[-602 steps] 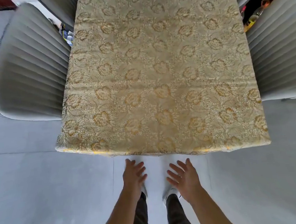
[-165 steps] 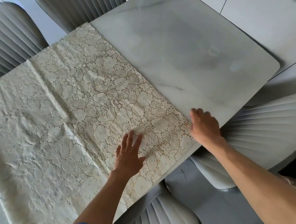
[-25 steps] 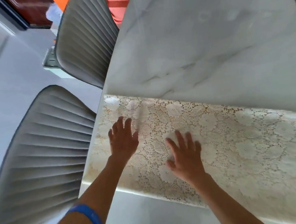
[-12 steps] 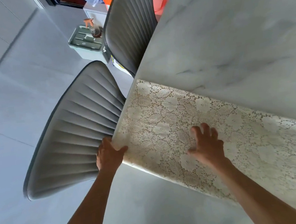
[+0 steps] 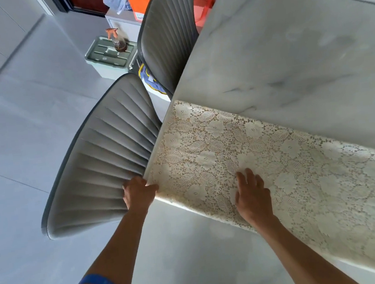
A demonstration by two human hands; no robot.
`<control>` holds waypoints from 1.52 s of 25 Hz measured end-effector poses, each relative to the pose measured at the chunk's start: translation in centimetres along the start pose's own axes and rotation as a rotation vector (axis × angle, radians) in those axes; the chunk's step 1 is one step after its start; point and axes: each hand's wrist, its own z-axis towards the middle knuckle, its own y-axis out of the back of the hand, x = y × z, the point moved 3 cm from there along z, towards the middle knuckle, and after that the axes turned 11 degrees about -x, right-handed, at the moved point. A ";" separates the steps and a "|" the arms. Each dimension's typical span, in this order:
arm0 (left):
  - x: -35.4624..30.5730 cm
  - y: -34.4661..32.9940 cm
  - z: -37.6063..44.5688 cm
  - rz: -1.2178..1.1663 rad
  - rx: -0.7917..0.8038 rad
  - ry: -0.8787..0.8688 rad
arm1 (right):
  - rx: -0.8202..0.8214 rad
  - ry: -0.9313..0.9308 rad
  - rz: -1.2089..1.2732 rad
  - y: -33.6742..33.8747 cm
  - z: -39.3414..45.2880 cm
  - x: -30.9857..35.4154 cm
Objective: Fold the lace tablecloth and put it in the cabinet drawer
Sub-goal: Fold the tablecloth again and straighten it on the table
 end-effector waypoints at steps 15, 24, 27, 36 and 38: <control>-6.1 3.7 -11.0 -0.268 -0.028 -0.725 | -0.249 1.138 -0.212 12.1 6.4 13.8; -1.6 5.0 -10.8 -0.155 -0.091 -0.695 | -0.297 0.510 -0.571 17.2 9.8 4.2; -1.2 5.5 -11.5 -0.143 -0.131 -0.709 | -0.340 0.515 -0.531 16.8 6.0 0.2; 6.7 11.4 -23.6 -0.131 -0.274 -0.837 | -0.454 0.422 -0.335 17.2 -16.5 -6.1; 9.8 13.1 -26.7 -0.102 -0.293 -0.868 | -0.469 0.394 -0.268 16.8 -22.2 -7.0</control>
